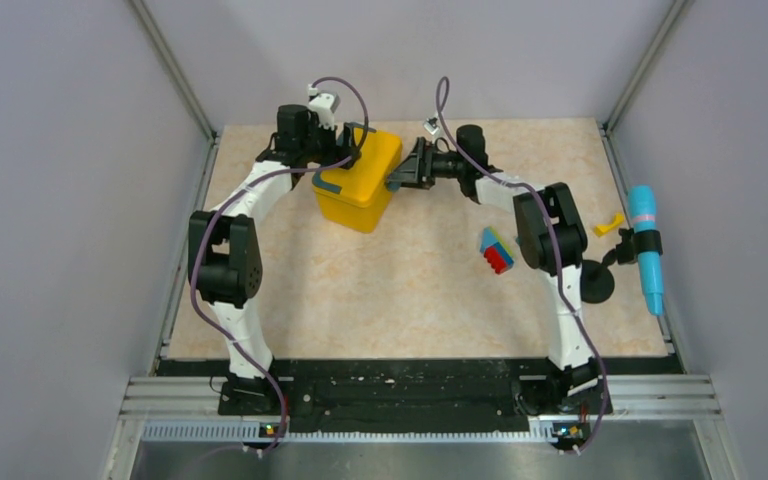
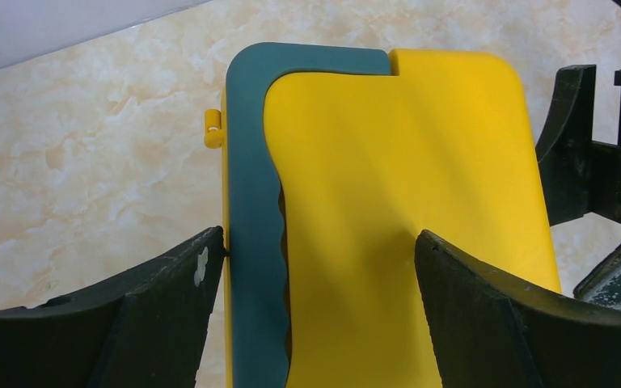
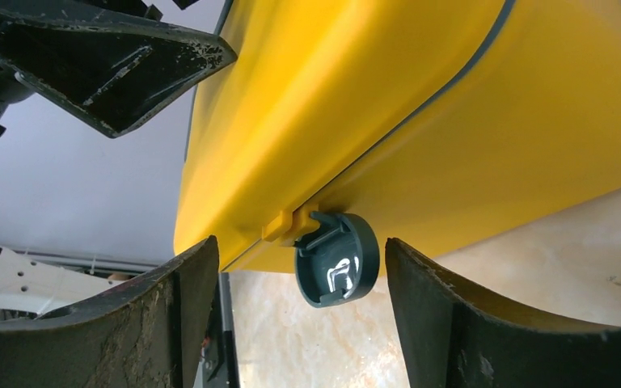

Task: Organize the medicine kit

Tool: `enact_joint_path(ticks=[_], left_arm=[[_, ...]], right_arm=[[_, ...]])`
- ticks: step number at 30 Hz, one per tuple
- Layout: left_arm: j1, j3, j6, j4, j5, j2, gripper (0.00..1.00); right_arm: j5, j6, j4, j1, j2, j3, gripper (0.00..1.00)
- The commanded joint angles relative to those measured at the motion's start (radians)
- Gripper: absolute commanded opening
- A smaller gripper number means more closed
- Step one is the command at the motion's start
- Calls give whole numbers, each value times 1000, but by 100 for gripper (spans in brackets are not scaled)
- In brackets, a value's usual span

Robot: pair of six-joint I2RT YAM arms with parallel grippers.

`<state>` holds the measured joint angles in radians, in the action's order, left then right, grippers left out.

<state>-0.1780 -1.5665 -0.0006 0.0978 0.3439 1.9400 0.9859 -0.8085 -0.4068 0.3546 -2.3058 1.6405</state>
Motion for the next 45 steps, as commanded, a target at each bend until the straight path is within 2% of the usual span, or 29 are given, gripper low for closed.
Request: enact_joint_path(ticks=[1,7,15,29,34,40,45], left_arm=[[-11,23,15,68,20,35,90],[-11,28,16,68,24,29,90],[-11,44,4,56,28,29,90],[-11,39,4,59,43,38,90],[-11,36,4,63,44,39,90],[-11,33,4,72,50,42,90],[-11,41,4,79,52,40,90]], right_arm=[[30,-28,-98,12,-39,76,73],[77,-58,-144,14,17,62,66],[51,-18,-11,-16,121,-3,62],[-40,94,139,-7,79,17,59],[-30,84,96,-4,58,13,59],[28,-12,-65,12,-13,61,62],[56,-49,-124,29,-49,107,62]])
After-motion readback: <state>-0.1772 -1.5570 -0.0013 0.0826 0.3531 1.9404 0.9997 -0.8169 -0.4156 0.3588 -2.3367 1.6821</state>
